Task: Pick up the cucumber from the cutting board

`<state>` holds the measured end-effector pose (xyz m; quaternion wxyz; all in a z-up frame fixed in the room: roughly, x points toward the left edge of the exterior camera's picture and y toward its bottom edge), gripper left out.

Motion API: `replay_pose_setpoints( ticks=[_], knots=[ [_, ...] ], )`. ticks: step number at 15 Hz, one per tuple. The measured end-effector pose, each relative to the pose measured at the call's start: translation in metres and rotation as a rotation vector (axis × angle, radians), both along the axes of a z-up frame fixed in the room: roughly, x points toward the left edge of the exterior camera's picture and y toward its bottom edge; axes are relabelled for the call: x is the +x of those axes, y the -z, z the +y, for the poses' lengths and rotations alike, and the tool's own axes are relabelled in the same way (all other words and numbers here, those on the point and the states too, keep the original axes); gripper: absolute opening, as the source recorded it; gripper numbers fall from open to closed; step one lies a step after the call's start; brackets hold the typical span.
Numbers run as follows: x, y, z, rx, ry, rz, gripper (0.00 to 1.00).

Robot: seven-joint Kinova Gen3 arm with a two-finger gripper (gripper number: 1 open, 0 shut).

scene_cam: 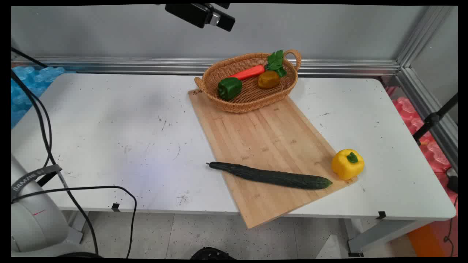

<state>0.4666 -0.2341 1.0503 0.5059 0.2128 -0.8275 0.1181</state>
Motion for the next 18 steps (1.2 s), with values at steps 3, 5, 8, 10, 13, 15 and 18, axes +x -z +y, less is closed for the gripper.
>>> replay_pose_setpoints(
  ticks=[3, 5, 8, 10, 13, 15, 18],
  knots=[
    [-0.003, 0.005, 0.006, 0.023, 0.022, -0.021, 1.00],
    [-0.007, 0.011, 0.009, 0.046, 0.038, -0.058, 1.00],
    [-0.015, 0.023, 0.013, 0.088, 0.061, -0.117, 1.00],
    [-0.021, 0.031, 0.015, 0.117, 0.074, -0.151, 1.00],
    [-0.037, 0.051, 0.014, 0.158, 0.093, -0.202, 1.00],
    [-0.046, 0.061, 0.011, 0.173, 0.103, -0.225, 1.00],
    [-0.064, 0.082, 0.005, 0.188, 0.124, -0.272, 1.00]
  ],
)
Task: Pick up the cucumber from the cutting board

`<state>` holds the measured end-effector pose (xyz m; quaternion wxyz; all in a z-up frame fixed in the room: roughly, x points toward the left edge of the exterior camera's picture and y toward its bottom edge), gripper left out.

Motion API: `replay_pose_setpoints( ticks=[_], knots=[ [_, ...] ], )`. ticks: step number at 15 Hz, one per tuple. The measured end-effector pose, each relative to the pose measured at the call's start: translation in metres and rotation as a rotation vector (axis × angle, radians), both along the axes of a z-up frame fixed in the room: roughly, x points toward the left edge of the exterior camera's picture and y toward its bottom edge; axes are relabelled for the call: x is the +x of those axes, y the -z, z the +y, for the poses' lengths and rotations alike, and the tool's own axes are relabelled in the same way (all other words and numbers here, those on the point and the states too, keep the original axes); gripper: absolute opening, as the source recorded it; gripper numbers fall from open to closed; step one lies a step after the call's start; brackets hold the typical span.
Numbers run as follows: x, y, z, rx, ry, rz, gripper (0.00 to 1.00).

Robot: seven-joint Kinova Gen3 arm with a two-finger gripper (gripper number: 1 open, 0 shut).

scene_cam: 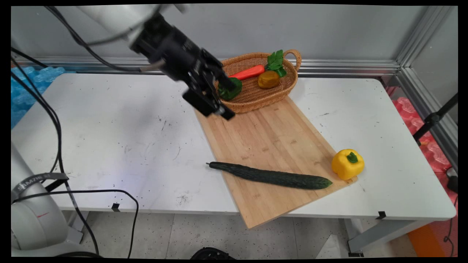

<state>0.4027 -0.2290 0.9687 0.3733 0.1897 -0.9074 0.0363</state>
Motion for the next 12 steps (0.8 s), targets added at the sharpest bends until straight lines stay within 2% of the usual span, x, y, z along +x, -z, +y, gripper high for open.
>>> replay_pose_setpoints(
  ticks=[7, 12],
  knots=[
    [-0.041, 0.050, -0.011, 0.007, 0.076, -0.087, 1.00],
    [-0.080, 0.097, -0.021, 0.010, 0.135, -0.151, 1.00]
  ],
)
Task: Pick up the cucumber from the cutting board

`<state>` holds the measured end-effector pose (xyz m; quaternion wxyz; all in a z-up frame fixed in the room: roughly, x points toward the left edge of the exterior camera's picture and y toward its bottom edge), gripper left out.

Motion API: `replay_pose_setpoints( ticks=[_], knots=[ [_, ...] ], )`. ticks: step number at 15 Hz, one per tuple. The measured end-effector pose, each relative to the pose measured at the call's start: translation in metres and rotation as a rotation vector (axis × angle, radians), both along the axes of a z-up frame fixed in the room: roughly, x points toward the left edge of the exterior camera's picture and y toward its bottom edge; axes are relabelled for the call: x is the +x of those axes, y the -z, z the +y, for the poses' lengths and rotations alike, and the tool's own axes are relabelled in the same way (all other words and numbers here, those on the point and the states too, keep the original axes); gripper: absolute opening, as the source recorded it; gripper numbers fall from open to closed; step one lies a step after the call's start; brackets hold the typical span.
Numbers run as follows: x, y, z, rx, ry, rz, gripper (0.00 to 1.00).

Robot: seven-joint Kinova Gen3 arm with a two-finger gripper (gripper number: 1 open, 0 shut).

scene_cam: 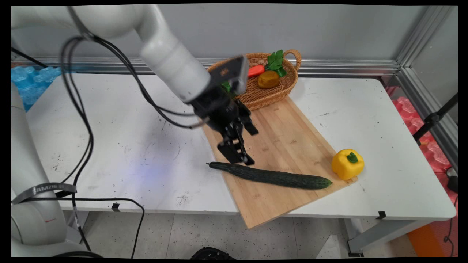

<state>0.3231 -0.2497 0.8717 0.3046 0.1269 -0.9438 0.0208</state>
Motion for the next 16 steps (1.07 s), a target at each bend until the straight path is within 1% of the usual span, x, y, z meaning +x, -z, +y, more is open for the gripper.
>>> replay_pose_setpoints(
  ticks=[9, 16],
  knots=[
    [-0.050, 0.065, -0.014, 0.022, 0.052, -0.072, 1.00],
    [-0.072, 0.093, -0.020, 0.026, 0.066, -0.100, 1.00]
  ],
)
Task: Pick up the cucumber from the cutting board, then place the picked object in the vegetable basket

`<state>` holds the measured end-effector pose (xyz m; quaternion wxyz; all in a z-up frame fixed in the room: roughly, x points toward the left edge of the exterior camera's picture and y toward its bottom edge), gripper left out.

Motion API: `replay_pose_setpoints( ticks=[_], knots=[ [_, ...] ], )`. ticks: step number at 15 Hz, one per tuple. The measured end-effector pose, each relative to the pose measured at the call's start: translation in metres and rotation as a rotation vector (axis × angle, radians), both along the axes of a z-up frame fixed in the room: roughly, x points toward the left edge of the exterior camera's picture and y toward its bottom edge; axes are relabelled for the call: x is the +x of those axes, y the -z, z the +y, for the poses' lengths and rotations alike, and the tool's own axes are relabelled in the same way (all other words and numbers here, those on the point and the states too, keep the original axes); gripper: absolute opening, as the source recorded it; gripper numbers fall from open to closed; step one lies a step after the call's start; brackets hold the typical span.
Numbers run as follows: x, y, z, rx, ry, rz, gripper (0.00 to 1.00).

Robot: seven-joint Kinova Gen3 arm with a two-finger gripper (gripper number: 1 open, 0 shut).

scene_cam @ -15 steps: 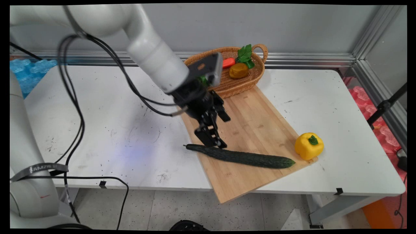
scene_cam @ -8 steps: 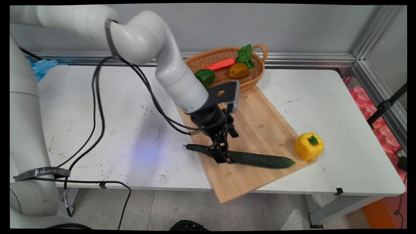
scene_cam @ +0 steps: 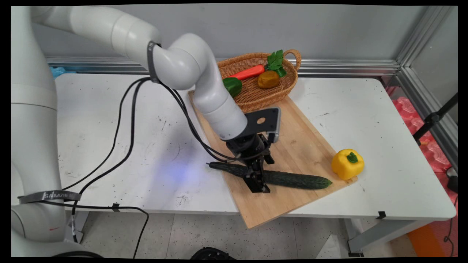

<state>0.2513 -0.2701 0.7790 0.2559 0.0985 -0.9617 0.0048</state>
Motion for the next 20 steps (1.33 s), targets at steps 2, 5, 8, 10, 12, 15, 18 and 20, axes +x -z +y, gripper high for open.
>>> replay_pose_setpoints(
  ticks=[2, 5, 8, 10, 12, 15, 18, 20],
  knots=[
    [-0.005, 0.005, -0.002, -0.003, 0.001, -0.005, 1.00],
    [-0.010, 0.011, -0.002, -0.007, 0.007, -0.009, 0.00],
    [-0.013, 0.014, -0.001, -0.011, 0.015, -0.011, 0.00],
    [-0.014, 0.013, -0.001, -0.014, 0.017, -0.011, 0.00],
    [-0.014, 0.011, 0.000, -0.022, 0.023, -0.008, 0.00],
    [-0.010, -0.002, 0.001, -0.033, 0.032, -0.001, 0.00],
    [-0.002, -0.028, 0.005, -0.044, 0.041, 0.018, 0.00],
    [0.006, -0.048, 0.009, -0.044, 0.039, 0.034, 0.00]
  ],
)
